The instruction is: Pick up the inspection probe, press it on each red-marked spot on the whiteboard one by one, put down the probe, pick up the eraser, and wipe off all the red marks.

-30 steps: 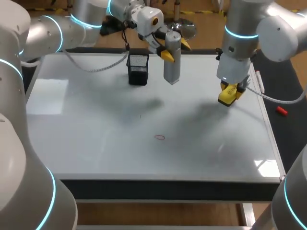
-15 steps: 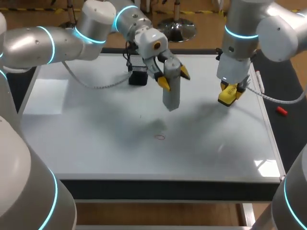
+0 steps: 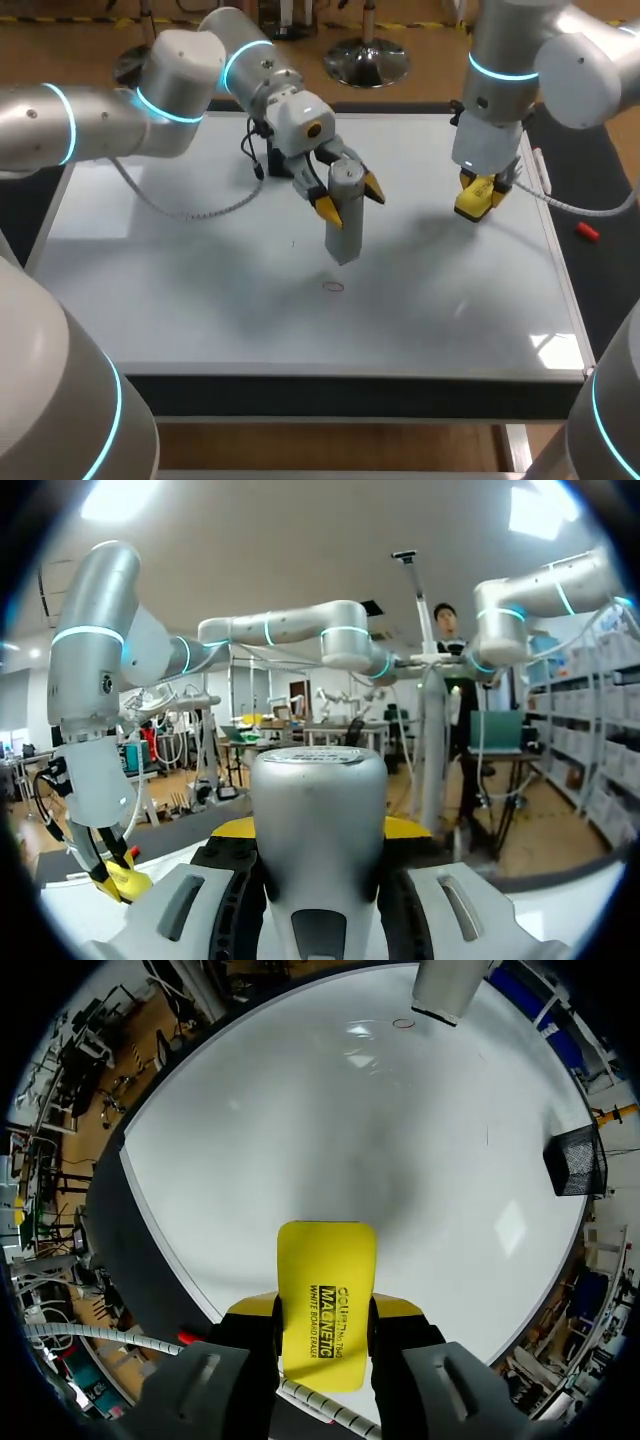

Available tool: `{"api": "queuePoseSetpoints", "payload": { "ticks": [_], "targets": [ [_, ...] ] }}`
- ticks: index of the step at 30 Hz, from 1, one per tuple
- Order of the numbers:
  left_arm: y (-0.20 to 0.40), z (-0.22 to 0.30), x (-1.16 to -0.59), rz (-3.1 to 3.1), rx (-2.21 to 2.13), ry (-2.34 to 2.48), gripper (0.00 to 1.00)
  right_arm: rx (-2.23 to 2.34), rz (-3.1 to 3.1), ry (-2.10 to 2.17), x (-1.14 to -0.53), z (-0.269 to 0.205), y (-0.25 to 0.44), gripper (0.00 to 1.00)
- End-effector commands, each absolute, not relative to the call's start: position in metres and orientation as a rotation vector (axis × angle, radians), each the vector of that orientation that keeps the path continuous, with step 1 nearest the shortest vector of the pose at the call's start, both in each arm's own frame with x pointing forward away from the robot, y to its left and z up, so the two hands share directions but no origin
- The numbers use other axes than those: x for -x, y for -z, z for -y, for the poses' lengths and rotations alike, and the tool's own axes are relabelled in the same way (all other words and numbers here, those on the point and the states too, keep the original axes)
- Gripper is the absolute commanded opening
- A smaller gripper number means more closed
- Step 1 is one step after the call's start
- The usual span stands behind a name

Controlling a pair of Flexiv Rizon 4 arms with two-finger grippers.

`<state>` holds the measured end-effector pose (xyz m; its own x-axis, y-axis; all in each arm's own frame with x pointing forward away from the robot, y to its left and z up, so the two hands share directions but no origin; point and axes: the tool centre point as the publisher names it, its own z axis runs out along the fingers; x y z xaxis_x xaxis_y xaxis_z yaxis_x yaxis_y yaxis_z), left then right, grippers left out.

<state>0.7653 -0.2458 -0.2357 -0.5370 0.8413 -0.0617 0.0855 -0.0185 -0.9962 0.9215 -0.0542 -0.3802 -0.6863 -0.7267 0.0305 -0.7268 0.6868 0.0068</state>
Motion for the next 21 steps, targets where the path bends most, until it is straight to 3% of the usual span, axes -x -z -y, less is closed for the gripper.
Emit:
{"api": "queuePoseSetpoints", "payload": {
  "ticks": [1,21],
  "targets": [
    [0.239,0.242,-0.757,1.801,0.829,-1.773,0.00,-1.233,2.855,-0.012,-0.922,0.055,0.380,0.00],
    [0.264,0.242,-0.752,1.754,0.795,-1.749,0.00,-1.233,2.855,-0.012,-0.922,0.055,0.380,0.00]
  ]
}}
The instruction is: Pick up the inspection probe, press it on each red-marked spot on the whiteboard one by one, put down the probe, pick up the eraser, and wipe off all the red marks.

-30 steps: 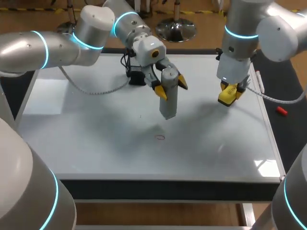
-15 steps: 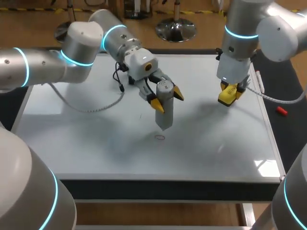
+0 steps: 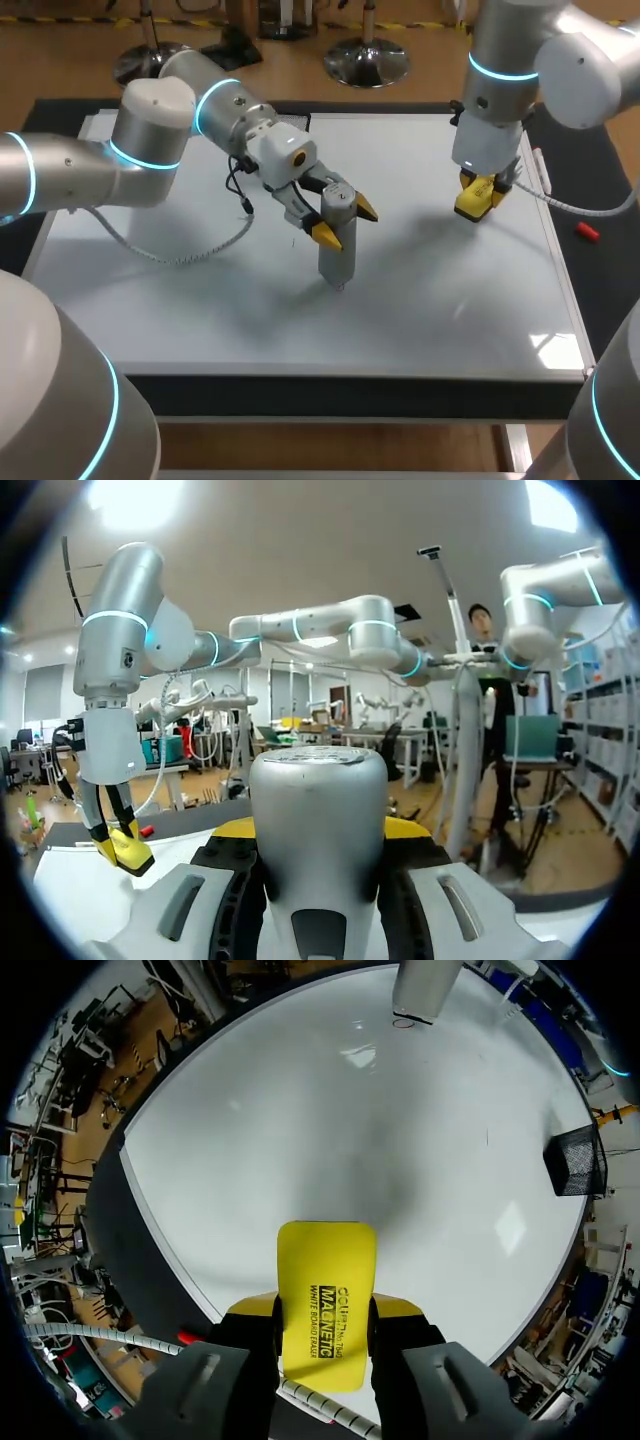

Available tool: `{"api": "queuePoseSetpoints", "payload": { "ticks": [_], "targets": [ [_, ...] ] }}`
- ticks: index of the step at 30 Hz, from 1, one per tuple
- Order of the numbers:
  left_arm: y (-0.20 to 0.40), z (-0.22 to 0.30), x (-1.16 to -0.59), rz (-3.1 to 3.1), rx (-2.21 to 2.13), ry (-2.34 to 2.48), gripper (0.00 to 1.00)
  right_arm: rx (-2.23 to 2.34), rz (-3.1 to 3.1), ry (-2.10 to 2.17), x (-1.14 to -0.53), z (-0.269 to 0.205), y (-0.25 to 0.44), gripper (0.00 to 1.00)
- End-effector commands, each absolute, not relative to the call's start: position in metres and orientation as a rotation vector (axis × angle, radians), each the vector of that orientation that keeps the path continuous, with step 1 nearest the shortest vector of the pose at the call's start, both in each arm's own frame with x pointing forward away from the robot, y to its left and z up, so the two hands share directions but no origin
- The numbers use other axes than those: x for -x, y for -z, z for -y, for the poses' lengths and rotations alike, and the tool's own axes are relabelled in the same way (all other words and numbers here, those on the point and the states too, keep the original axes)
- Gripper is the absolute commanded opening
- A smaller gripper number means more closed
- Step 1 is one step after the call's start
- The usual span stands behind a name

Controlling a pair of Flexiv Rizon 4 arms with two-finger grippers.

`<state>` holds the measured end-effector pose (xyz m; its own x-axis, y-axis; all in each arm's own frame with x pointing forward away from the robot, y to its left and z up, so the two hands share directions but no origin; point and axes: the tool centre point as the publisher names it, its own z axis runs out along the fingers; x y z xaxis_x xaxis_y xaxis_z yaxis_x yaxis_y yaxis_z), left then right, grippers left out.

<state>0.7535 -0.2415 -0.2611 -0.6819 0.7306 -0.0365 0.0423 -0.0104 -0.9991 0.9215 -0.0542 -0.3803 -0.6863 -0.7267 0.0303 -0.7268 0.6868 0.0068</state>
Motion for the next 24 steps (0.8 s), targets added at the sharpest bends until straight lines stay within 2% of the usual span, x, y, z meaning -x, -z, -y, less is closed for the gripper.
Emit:
{"api": "queuePoseSetpoints", "payload": {
  "ticks": [1,24],
  "targets": [
    [0.266,0.241,-0.752,1.754,0.791,-1.749,0.00,-1.233,2.855,-0.012,-0.922,0.055,0.380,0.00],
    [0.285,0.240,-0.757,1.750,0.766,-1.772,0.00,-1.233,2.855,-0.012,-0.922,0.055,0.380,0.00]
  ]
}}
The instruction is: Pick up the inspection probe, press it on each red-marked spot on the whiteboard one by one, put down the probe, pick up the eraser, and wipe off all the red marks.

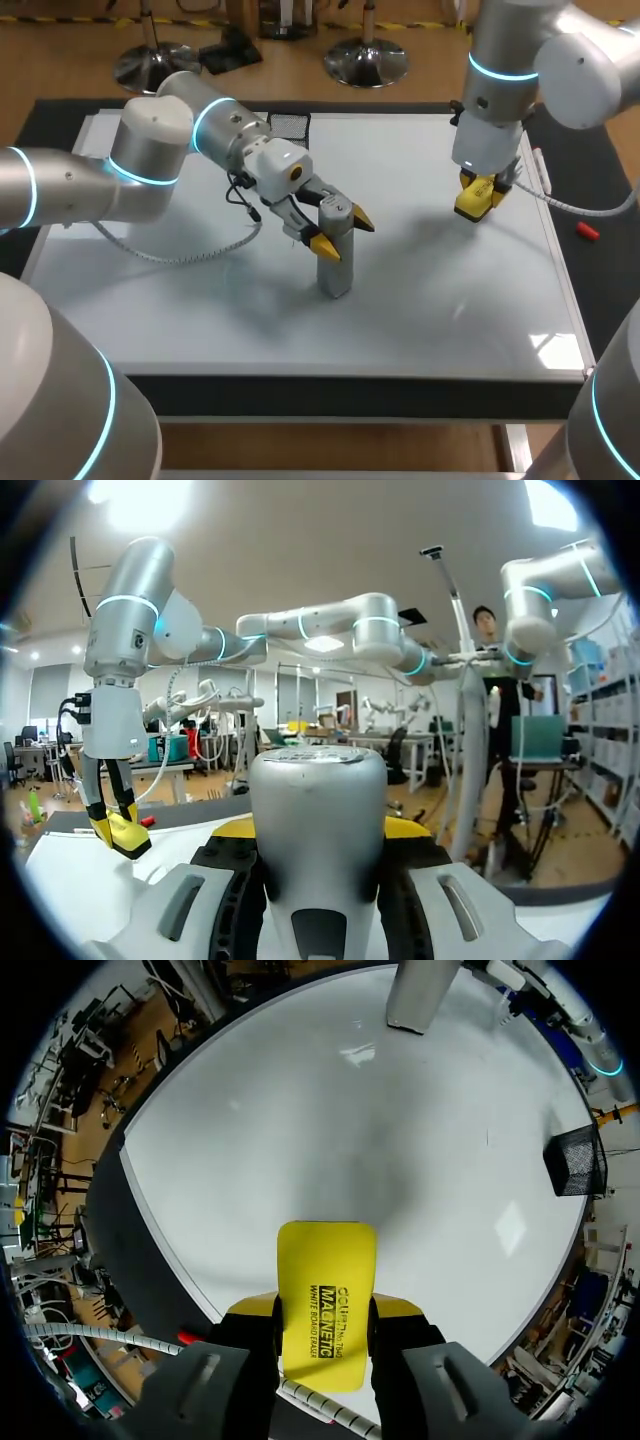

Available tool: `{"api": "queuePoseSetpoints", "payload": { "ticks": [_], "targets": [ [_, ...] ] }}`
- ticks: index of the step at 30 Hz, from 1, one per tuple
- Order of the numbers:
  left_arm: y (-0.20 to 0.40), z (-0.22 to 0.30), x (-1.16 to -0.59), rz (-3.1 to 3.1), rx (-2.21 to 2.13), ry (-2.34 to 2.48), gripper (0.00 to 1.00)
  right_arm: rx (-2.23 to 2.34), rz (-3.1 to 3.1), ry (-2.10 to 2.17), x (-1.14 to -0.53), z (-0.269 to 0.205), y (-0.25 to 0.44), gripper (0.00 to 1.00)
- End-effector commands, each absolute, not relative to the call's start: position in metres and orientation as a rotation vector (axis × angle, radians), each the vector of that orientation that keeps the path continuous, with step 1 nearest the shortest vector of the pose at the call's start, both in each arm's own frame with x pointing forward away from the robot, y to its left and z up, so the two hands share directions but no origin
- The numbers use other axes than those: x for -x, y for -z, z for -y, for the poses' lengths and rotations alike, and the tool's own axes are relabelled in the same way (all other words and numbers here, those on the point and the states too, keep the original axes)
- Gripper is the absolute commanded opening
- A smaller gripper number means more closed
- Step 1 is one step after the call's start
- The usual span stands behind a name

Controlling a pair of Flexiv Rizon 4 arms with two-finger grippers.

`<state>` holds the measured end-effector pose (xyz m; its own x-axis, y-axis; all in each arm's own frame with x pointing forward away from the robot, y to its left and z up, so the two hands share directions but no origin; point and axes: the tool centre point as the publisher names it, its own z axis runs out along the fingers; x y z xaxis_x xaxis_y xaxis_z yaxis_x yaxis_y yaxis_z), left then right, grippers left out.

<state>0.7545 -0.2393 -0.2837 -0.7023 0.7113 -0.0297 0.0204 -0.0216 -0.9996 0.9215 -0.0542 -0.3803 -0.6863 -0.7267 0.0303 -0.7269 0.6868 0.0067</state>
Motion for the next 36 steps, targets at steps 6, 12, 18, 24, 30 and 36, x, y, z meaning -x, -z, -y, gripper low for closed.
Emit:
{"api": "queuePoseSetpoints", "payload": {
  "ticks": [6,12,18,24,30,36],
  "targets": [
    [0.287,0.238,-0.759,1.754,0.758,-1.777,0.00,-1.233,2.855,-0.012,-0.922,0.055,0.380,0.00],
    [0.287,0.238,-0.759,1.755,0.758,-1.771,0.00,-1.233,2.855,-0.012,-0.922,0.055,0.380,0.00],
    [0.287,0.239,-0.759,1.755,0.757,-1.771,0.00,-1.233,2.855,-0.012,-0.922,0.055,0.380,0.00],
    [0.288,0.238,-0.758,1.752,0.753,-1.771,0.00,-1.233,2.855,-0.012,-0.922,0.055,0.380,0.00],
    [0.283,0.238,-0.760,1.743,0.753,-1.768,0.00,-1.233,2.855,-0.012,-0.922,0.055,0.380,0.00],
    [0.267,0.239,-0.768,1.723,0.762,-1.762,0.00,-1.233,2.855,-0.012,-0.922,0.055,0.380,0.00]
  ]
}}
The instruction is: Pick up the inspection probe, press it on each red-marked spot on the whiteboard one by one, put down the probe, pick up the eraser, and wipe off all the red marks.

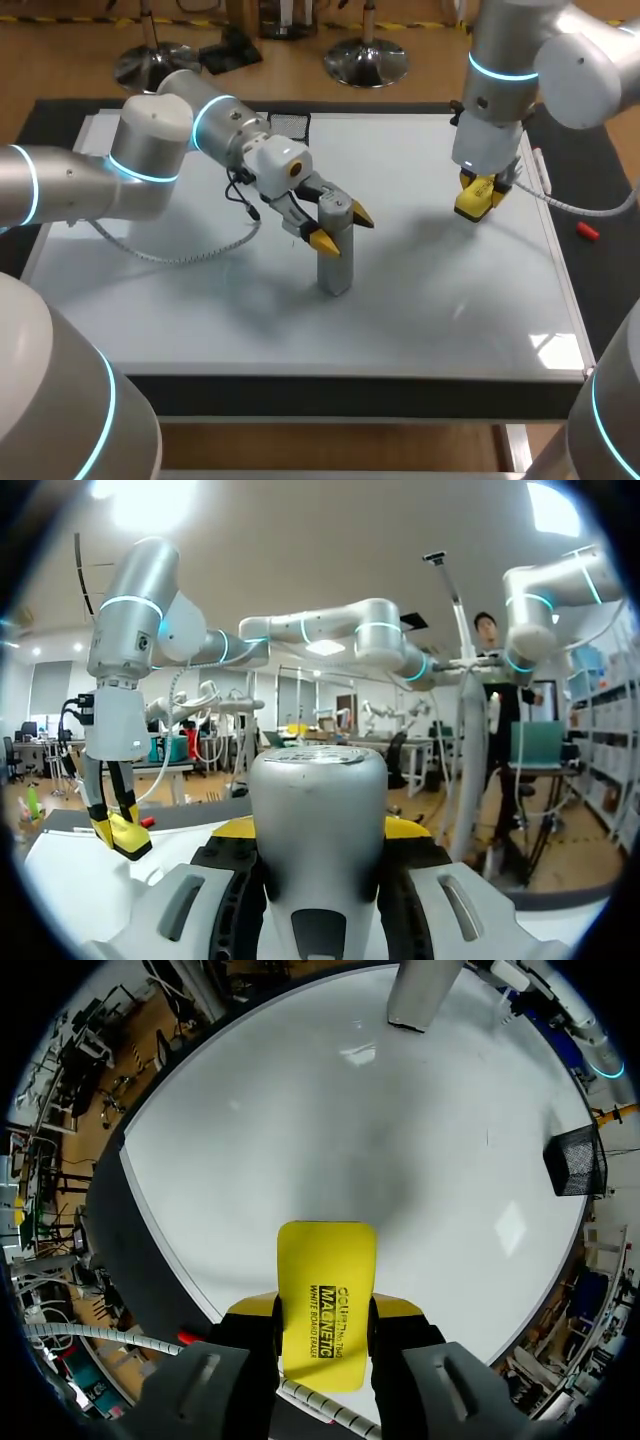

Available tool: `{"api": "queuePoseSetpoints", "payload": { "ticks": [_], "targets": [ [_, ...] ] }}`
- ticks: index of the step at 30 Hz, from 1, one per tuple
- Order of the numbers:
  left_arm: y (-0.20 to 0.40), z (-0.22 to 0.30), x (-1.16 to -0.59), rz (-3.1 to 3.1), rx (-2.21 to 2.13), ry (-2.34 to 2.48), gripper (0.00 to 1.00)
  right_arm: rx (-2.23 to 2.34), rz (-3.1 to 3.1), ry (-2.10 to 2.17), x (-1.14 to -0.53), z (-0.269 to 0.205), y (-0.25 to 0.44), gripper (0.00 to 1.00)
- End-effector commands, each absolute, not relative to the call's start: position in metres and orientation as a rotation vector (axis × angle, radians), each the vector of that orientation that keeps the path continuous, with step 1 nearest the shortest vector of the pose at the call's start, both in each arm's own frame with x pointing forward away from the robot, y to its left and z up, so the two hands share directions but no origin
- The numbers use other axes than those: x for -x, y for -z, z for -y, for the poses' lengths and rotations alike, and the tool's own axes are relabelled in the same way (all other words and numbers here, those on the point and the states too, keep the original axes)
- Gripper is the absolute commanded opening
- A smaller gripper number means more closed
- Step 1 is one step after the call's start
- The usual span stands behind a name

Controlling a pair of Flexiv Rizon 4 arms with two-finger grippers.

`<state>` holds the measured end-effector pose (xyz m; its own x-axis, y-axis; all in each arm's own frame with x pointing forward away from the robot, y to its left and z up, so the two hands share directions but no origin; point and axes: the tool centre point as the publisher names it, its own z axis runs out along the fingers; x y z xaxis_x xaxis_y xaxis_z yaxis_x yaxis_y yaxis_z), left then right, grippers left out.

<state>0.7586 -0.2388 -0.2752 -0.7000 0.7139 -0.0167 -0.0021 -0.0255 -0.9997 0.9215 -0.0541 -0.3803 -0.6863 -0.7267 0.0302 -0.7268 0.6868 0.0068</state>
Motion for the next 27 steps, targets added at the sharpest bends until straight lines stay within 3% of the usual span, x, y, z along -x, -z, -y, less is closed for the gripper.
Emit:
{"api": "queuePoseSetpoints", "payload": {
  "ticks": [1,27],
  "targets": [
    [0.265,0.238,-0.770,1.718,0.770,-1.762,0.00,-1.233,2.855,-0.012,-0.922,0.055,0.380,0.00],
    [0.212,0.164,-0.864,1.736,0.833,-1.702,0.00,-1.233,2.855,-0.012,-0.922,0.055,0.380,0.00]
  ]
}}
